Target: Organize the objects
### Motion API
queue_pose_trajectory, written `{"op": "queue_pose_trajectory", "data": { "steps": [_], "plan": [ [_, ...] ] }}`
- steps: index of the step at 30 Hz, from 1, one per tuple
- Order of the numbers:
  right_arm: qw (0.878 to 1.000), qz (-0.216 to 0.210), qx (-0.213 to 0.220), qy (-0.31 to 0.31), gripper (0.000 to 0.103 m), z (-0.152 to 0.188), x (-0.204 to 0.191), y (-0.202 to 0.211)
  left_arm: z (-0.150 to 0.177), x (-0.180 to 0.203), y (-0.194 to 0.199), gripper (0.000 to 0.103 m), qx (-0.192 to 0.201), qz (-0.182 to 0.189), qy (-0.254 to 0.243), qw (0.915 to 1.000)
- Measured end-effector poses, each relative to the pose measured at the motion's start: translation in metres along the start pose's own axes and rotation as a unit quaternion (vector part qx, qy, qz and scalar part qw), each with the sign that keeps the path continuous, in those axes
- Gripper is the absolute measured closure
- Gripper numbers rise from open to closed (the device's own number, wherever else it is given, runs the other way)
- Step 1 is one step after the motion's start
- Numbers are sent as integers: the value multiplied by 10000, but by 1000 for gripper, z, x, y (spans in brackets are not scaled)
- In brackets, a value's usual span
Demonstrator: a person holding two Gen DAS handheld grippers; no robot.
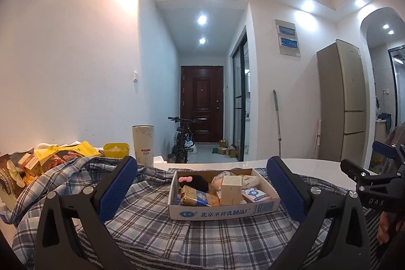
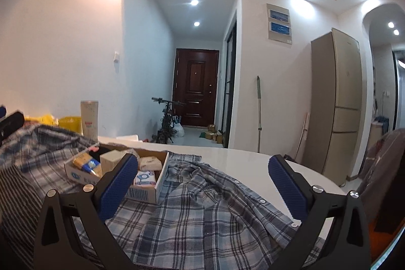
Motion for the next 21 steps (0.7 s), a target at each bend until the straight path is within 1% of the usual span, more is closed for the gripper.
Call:
{"op": "queue_pose_trajectory", "data": {
  "steps": [2, 4, 7, 11, 15, 21],
  "plan": [
    [9998, 63, 40, 168, 0, 0, -6, 2, 0, -3, 1, 0, 21, -18, 67, 10000],
    [9998, 37, 61, 181, 0, -1, -6, 3, 1, -5, 3, 0, 45, 0, 129, 9999],
    [10000, -16, -11, 15, 0, -1, 1, 0, 2, -7, 2, 0, 34, 2, 184, 9998],
    [9989, -133, -210, -394, 0, 1, 17, -7, 3, -7, -1, 0, -53, -18, 162, 9999],
    [9968, -267, -347, -670, 0, 3, 26, -11, 2, -3, 1, 0, 10, 5, 76, 10000],
    [9966, -271, -402, -662, 0, 4, 25, -13, 2, -1, 1, 0, 8, -7, 22, 10000]
  ]
}}
Point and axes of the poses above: each gripper's, at about its wrist camera, not at the fingertips, and y roughly against the way its jaws point, x to its right, z to its underside, the point moved 4 cm from there along -y, roughly the way its jaws point, and after that the axes turned 13 degrees about z, right-handed, at the moved point
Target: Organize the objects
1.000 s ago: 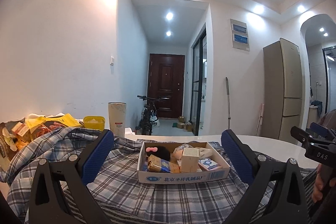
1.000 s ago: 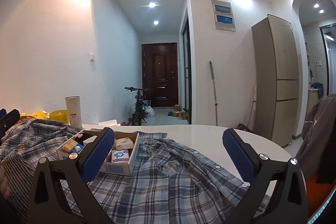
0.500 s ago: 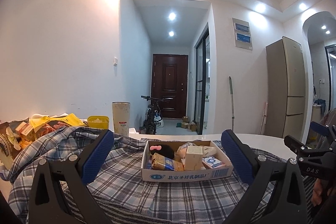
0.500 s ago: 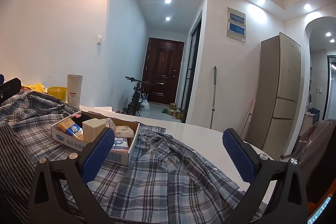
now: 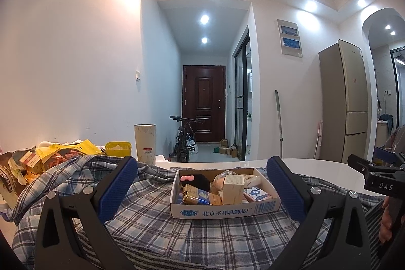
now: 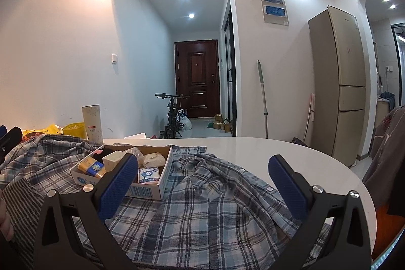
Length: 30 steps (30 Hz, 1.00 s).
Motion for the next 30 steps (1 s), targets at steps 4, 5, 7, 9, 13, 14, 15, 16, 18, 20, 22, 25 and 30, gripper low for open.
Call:
{"op": "queue_pose_trajectory", "data": {
  "steps": [4, 5, 7, 9, 13, 14, 15, 16, 18, 20, 22, 25, 30],
  "plan": [
    [10000, 6, 3, 14, 0, 0, -2, 0, 0, -1, 1, 0, 11, -5, 29, 10000],
    [10000, 6, -1, 14, 0, 0, -2, 0, 0, -1, 1, 0, 13, -6, 32, 10000],
    [10000, 6, 0, 15, 0, 0, -2, 0, 0, -1, 1, 0, 14, -5, 29, 10000],
    [10000, 6, 3, 18, 0, 0, -2, 0, 0, -1, 1, 0, 12, -6, 28, 10000],
    [10000, 5, 1, 14, 0, 0, -2, 0, 0, -1, 1, 0, 13, -5, 31, 10000],
    [10000, 5, 1, 15, 0, 0, -2, 0, 0, -1, 1, 0, 10, -6, 31, 10000],
    [10000, 5, -1, 15, 0, 0, -2, 0, 0, -1, 1, 0, 7, -6, 30, 10000],
    [10000, 6, -8, 17, 0, 0, -2, 0, 1, -1, 1, 0, 1, -6, 31, 10000],
    [10000, 12, -17, 21, 0, 0, -2, 0, 1, -2, 1, 0, -5, -6, 32, 10000],
    [10000, 12, -13, 14, 0, 0, -2, 1, 1, -2, 2, 0, -4, -7, 33, 10000],
    [10000, 8, 1, 5, 0, 0, -1, 1, 0, -2, 1, 0, -2, -9, 34, 10000],
    [10000, 7, 5, -2, 0, -1, 0, 1, 1, -2, 1, 0, -9, -32, 46, 10000],
    [10000, 12, -8, 7, 0, -1, 0, 1, 2, -4, -2, 0, -97, -126, 80, 9998]
  ]
}}
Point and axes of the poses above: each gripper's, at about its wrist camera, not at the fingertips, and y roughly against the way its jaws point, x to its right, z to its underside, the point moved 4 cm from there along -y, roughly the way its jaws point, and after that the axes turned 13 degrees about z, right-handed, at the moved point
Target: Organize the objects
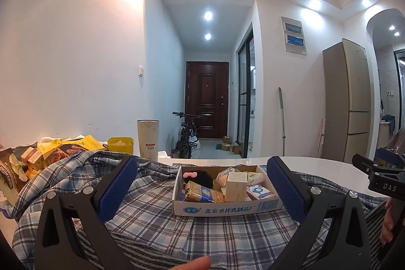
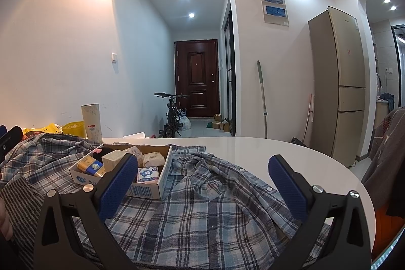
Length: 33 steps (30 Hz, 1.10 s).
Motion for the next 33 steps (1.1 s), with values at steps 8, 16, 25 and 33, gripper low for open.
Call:
{"op": "queue_pose_trajectory", "data": {
  "steps": [8, 16, 25, 33],
  "plan": [
    [10000, 7, -8, 1, 0, 0, 0, 0, 0, 2, 1, 0, 36, -27, -48, 10000],
    [10000, 8, -6, 1, 0, 0, 0, 0, 0, 2, 1, 0, 11, -27, -40, 10000],
    [10000, 8, 5, -4, 0, 0, 0, 0, -1, 1, 4, 0, 98, -41, -36, 9999],
    [10000, 8, 7, -3, 0, -1, 0, 0, -1, 0, 5, 0, 87, -53, -7, 9999]
  ]
}}
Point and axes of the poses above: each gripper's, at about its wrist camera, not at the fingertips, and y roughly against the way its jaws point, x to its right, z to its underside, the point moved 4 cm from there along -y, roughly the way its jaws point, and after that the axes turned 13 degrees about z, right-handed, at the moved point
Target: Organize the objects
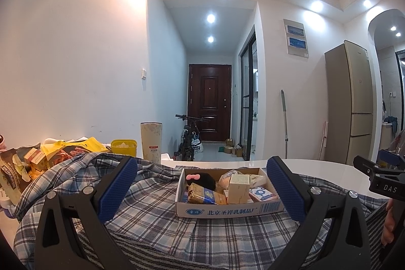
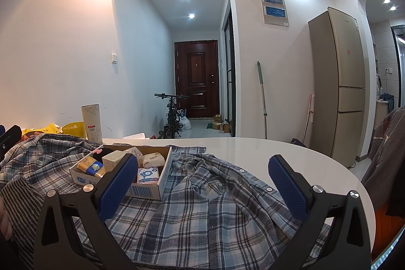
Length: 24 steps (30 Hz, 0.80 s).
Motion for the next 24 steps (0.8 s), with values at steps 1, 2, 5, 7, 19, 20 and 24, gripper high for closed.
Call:
{"op": "queue_pose_trajectory", "data": {
  "steps": [1, 2, 5, 7, 19, 20, 24],
  "plan": [
    [10000, 0, -1, 0, 0, 0, 0, 0, 0, 0, 0, 0, -6, -1, -1, 10000],
    [10000, -1, 0, -3, 0, 0, 0, 0, 0, 0, 0, 0, -3, 0, -2, 10000],
    [10000, -1, 6, -3, 0, 0, -1, 0, 0, 0, 0, 0, -4, -1, -1, 10000],
    [10000, -1, 4, 0, 0, 0, -1, 0, 0, 0, 0, 0, -3, -1, 0, 10000],
    [10000, 1, 3, 8, 0, 0, 0, 0, 3, 0, -3, 0, -69, -7, 11, 10000],
    [10000, 0, 2, 4, 0, 0, 0, 0, 3, 0, -3, 0, -78, -8, 11, 10000],
    [10000, -4, 12, 0, 0, -1, -1, 0, 4, -1, -4, 0, -86, -7, 17, 10000]
  ]
}}
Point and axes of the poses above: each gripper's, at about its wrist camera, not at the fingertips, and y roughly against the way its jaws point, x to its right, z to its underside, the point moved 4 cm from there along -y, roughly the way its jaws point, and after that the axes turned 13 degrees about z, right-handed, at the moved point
